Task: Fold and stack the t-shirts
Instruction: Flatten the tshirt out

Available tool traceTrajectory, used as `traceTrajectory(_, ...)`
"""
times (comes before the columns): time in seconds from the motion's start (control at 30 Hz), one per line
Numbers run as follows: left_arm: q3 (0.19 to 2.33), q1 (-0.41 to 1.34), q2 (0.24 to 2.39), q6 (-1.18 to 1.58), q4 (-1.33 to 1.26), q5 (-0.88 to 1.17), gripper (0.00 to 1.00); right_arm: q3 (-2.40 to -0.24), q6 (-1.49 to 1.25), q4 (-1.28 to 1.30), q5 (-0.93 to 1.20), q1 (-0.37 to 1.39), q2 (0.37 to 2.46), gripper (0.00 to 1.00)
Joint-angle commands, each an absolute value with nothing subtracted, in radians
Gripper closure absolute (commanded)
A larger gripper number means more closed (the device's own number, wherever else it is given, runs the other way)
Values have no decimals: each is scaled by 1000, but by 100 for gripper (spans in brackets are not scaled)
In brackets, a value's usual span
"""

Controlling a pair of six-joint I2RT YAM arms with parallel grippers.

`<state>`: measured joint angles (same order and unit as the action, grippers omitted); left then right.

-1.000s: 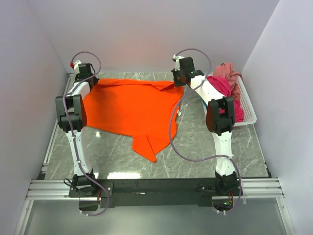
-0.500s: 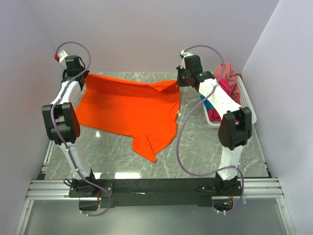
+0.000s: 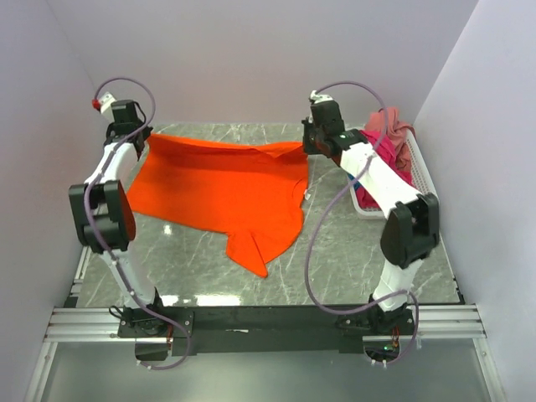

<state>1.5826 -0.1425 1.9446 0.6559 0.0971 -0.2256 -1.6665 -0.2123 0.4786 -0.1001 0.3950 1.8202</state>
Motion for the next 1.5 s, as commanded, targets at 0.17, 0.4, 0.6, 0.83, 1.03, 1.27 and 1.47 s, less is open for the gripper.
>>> traceTrajectory(0.17, 1450, -138, 1332, 690, 77, -317, 99, -1568, -183, 393, -129, 394, 1301, 100)
traceTrajectory(0.4, 1463, -123, 928, 647, 142, -213, 99, -1543, -118, 432, -22, 406, 958, 100)
traceTrajectory(0.6, 1614, -121, 775, 632, 219, -92, 99, -1638, -84, 506, 63, 405, 766, 100)
traceTrajectory(0.83, 1631, -123, 732, 658, 235, -9, 99, -1718, -54, 548, 2, 407, 715, 100)
traceTrajectory(1.03, 1508, -123, 802, 676, 226, -32, 99, -1587, -14, 459, -174, 405, 799, 100)
traceTrajectory(1.27, 1218, -123, 1024, 712, 71, -81, 99, -1433, 26, 319, -281, 382, 1063, 100)
traceTrajectory(1.47, 1181, -123, 1443, 675, -110, -107, 99, -1446, -70, 255, -151, 325, 1443, 100)
